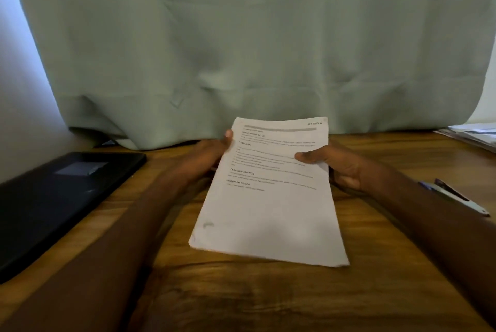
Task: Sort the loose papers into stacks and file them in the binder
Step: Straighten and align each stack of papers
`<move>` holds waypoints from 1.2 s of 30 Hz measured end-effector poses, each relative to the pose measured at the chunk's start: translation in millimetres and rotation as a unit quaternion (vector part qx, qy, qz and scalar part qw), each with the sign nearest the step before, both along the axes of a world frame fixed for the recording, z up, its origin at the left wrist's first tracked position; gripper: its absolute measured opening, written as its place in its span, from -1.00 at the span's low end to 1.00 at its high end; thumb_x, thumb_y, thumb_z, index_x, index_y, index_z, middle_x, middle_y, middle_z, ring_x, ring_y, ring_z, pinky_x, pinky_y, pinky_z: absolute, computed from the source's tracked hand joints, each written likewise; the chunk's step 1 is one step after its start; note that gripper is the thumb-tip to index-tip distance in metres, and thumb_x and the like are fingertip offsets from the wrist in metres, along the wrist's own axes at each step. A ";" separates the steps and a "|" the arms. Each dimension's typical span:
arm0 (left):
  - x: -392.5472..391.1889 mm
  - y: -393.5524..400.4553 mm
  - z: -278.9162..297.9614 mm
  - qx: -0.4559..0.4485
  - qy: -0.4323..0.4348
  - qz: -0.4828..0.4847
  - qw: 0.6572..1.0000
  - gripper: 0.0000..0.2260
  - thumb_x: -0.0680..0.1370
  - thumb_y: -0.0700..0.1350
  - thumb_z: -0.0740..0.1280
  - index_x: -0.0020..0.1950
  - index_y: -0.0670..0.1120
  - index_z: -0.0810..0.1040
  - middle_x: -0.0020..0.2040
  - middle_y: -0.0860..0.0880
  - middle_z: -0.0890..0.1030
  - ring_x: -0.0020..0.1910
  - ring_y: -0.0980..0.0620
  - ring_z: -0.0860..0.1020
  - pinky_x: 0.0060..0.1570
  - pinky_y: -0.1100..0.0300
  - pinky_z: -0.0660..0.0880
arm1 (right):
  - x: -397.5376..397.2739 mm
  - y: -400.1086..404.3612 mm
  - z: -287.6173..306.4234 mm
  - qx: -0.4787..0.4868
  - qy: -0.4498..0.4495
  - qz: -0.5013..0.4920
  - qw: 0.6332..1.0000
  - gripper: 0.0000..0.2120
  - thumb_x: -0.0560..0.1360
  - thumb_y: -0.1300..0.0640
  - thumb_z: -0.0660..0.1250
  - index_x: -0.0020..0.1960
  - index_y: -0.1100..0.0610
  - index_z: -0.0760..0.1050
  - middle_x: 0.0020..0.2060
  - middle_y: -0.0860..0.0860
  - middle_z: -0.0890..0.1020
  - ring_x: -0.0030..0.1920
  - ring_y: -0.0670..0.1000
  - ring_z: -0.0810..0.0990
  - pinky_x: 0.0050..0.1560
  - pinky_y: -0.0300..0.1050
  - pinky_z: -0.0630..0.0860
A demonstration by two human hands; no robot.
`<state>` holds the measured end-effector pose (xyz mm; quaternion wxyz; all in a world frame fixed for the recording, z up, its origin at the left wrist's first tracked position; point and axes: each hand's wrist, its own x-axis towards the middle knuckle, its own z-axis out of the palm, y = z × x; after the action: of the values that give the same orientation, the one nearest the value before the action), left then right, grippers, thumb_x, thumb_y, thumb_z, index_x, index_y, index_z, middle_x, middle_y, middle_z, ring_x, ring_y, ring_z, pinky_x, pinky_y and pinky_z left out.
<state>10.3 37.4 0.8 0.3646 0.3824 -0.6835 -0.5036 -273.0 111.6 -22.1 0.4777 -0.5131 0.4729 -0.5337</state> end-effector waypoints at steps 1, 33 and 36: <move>-4.9 6.7 -2.0 -0.008 0.001 -0.006 1.000 -0.61 0.66 0.20 0.24 0.16 -0.07 0.66 -0.01 -0.02 0.75 -0.11 0.05 0.73 -0.17 0.19 0.60 | 4.5 0.7 0.2 0.000 0.009 0.008 1.000 -0.55 0.52 0.35 0.42 0.38 0.14 0.53 0.22 0.10 0.68 0.21 0.17 0.67 0.24 0.15 0.58; -26.8 -1.0 -18.5 0.074 0.102 0.027 0.992 -0.79 0.71 -0.08 0.22 0.18 -0.14 0.60 0.13 -0.18 0.71 0.08 -0.21 0.69 0.19 -0.19 0.58 | 20.4 7.9 4.8 0.048 0.062 -0.003 0.997 -0.60 0.51 0.38 0.38 0.32 0.16 0.57 0.15 0.12 0.71 0.15 0.22 0.69 0.28 0.22 0.56; -34.8 -2.1 -20.9 0.051 0.078 0.069 0.993 -0.83 0.71 -0.11 0.23 0.09 -0.07 0.61 0.08 -0.13 0.72 0.03 -0.17 0.69 0.15 -0.15 0.60 | 14.1 19.4 19.7 0.076 0.163 -0.004 0.984 -0.68 0.54 0.24 0.45 0.28 0.12 0.60 0.10 0.06 0.73 0.06 0.10 0.74 0.05 0.01 0.68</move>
<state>-24.5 35.2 -20.1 0.4309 0.4060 -0.5984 -0.5398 -258.8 131.0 -2.5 0.4298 -0.5539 0.5853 -0.4073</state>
